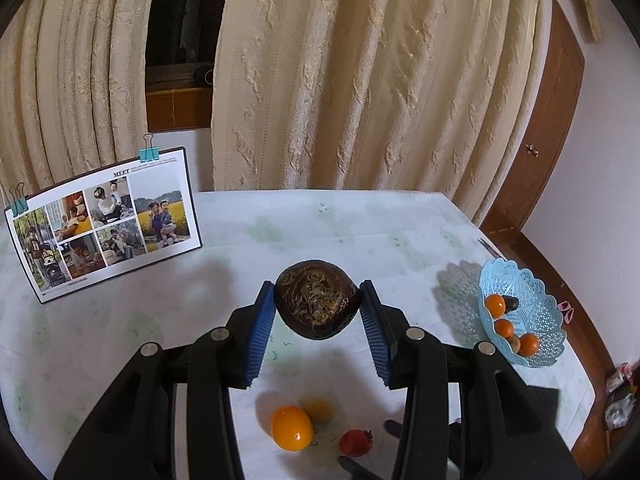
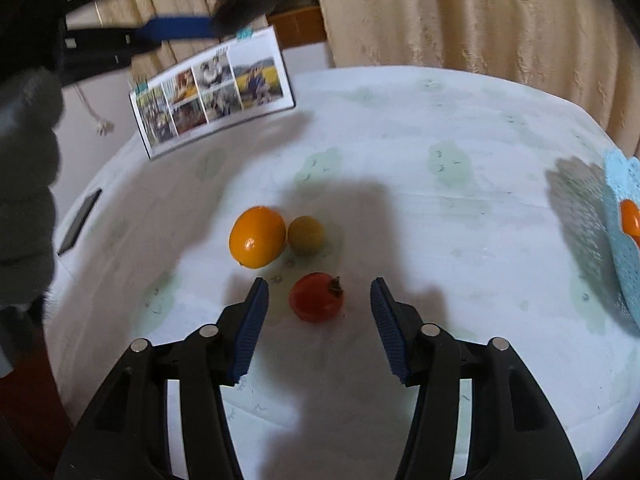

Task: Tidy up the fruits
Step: 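Hold the dark brown fruit in the left tool while the right tool grasps the red tomato, then drop the tomato into the basket with the right tool while the left tool carries its fruit there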

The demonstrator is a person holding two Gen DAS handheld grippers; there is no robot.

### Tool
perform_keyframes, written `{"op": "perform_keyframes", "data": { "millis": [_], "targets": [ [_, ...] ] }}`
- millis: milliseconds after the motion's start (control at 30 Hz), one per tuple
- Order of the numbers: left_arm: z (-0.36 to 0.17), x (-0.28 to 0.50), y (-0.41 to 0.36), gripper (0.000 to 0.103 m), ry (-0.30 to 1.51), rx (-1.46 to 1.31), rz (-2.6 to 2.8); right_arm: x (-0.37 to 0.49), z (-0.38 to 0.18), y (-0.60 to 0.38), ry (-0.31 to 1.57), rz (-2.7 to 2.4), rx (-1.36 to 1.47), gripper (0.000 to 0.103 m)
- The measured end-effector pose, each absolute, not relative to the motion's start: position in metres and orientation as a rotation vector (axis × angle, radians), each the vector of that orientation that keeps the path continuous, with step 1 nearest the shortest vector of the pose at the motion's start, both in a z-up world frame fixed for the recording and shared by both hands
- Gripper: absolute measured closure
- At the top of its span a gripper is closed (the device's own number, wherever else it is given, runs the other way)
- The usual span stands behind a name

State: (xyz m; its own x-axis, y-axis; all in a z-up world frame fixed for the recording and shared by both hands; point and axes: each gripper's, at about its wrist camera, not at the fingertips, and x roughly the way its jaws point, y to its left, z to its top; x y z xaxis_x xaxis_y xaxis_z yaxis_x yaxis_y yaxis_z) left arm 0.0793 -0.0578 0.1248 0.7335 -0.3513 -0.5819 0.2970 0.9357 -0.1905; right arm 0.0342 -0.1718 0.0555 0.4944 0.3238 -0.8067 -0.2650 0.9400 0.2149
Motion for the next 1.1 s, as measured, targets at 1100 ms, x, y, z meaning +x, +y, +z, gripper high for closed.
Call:
{"op": "perform_keyframes", "data": {
  "millis": [1100],
  "targets": [
    [0.099, 0.062, -0.149, 0.059, 0.723, 0.064, -0.459, -0.026, 0.128, -0.401, 0.689, -0.184, 0.297, 0.073]
  ]
}}
